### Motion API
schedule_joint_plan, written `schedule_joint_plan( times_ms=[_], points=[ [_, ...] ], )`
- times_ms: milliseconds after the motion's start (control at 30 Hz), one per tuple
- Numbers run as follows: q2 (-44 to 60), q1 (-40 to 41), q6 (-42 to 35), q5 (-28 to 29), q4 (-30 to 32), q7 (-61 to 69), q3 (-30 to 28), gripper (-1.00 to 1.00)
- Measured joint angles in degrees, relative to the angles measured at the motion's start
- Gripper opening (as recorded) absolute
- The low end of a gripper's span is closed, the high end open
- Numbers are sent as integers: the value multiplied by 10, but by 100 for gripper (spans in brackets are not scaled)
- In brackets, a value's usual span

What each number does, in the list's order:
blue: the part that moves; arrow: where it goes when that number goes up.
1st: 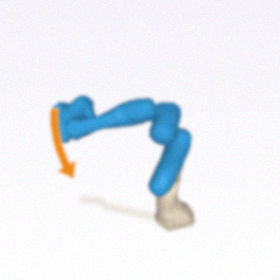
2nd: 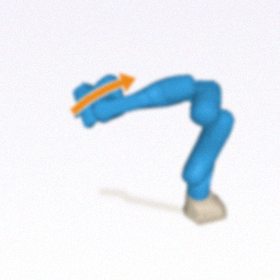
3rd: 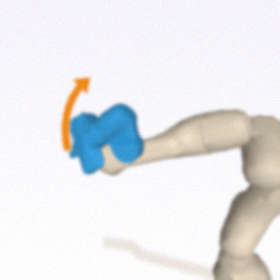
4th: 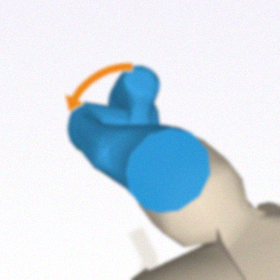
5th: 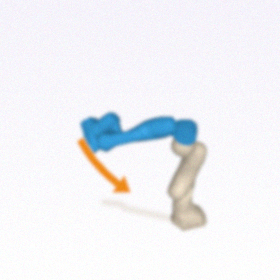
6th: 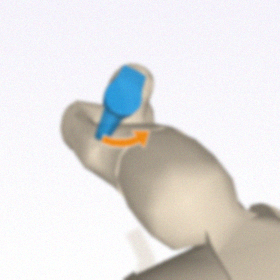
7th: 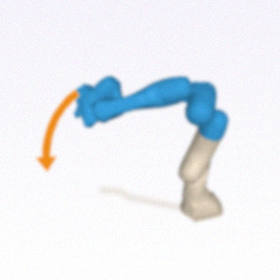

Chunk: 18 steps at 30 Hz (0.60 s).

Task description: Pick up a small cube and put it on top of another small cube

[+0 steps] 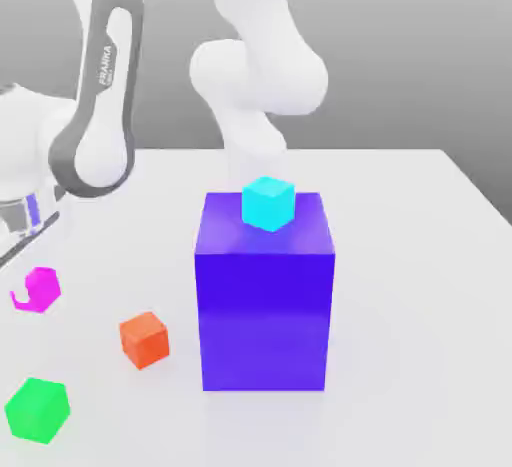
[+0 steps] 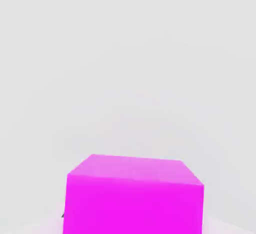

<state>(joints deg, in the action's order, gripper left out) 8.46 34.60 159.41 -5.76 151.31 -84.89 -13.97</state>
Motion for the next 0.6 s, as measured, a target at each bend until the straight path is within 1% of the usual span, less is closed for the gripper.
schedule_joint_plan(
  times_ms=[600],
  points=[
    [10,28,-46,36,-56,411,82,-100]
  ],
)
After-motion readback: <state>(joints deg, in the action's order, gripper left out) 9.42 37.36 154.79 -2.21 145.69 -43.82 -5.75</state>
